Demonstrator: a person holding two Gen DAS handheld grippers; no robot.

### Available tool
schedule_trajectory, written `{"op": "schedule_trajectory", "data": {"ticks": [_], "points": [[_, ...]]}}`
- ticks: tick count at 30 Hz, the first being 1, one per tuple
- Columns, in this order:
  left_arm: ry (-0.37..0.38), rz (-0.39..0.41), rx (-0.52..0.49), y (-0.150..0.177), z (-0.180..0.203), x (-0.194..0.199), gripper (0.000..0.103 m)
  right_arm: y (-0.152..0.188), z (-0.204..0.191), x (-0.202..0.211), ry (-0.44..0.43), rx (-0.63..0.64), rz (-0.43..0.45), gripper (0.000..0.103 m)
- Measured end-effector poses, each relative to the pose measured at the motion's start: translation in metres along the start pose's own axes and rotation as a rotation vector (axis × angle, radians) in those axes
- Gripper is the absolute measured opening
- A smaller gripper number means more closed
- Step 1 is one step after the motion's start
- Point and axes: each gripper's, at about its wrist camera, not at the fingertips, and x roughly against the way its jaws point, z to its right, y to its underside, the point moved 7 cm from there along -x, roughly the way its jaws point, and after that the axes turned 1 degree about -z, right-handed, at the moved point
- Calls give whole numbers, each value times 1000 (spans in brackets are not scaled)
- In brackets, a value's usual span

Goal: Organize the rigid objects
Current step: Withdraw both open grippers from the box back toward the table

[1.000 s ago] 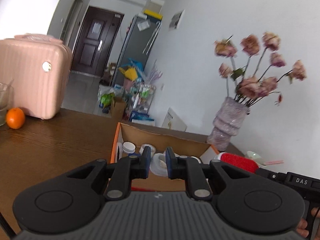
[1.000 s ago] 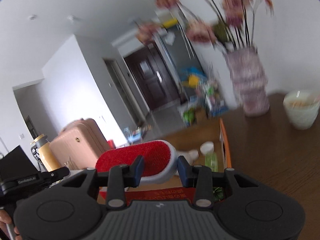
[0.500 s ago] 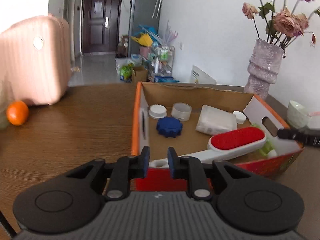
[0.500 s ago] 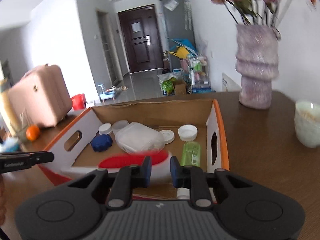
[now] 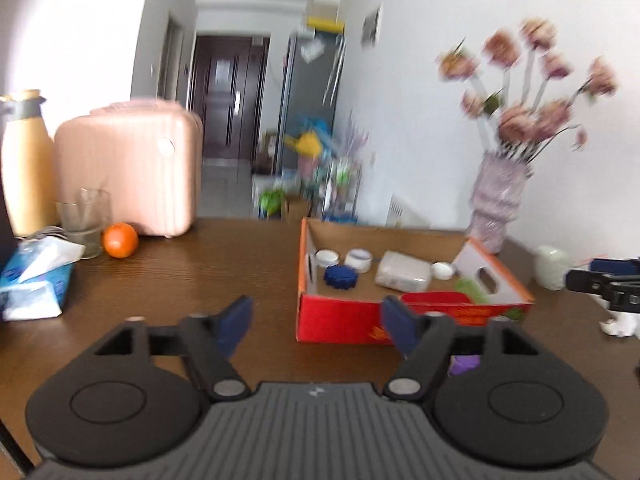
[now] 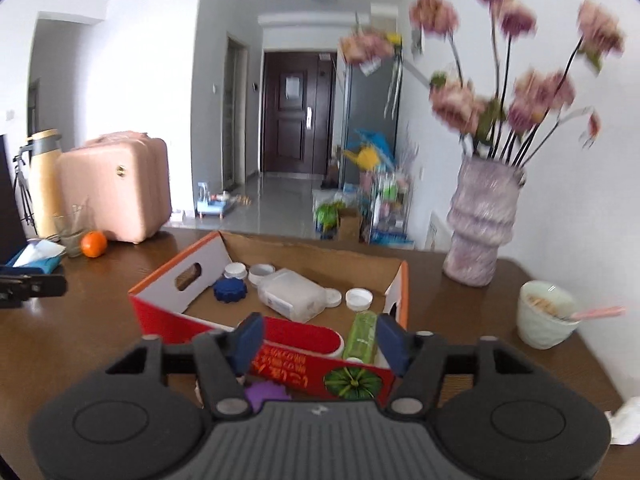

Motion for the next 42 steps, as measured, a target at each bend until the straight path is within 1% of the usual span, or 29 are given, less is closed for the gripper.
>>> {"op": "schedule_trajectory", "data": {"ticks": [1,3,5,7,8,10,12,14,17,19,21,23,25,29,31,34,42], "points": [[1,27,-21,10,5,21,86,5,-5,15,-1,14,21,65],[-16,78,-54,31,13,58,89,16,-16,42,-16,45,52,76],[-38,98,-73,55,20,91,92,30,-28,68,-25,62,88,78],[-33,110,-100,80,30,120,100,45,-40,91,-34,53,120,79],[-42,116,-126,93,35,134,101,54,-45,100,-43,39,123,79],[-83,115,-172,110,42,152,101,73,-60,116,-83,23,107,79],[-108,127,-191,119,47,169,103,91,-68,133,-94,7,116,79],[-127,161,-191,125,47,188,103,107,-73,152,-79,-26,145,82],[-149,197,-149,129,42,206,103,127,-74,171,-76,-76,165,83],[-146,183,-121,132,38,209,103,135,-72,178,-69,-94,153,83],[-145,168,-118,134,37,211,103,140,-69,189,-55,-106,147,83],[-137,175,-123,134,38,215,103,144,-64,205,-32,-136,176,84],[-119,170,-127,137,40,218,103,151,-60,221,-27,-155,202,85],[-84,137,-119,156,39,221,103,169,-55,244,10,-144,247,86],[-76,116,-138,160,44,215,103,176,-53,248,14,-141,267,87],[-71,100,-156,161,51,201,103,185,-50,243,19,-144,268,87],[-55,12,-161,158,59,153,103,195,-36,206,23,-174,194,87]]}}
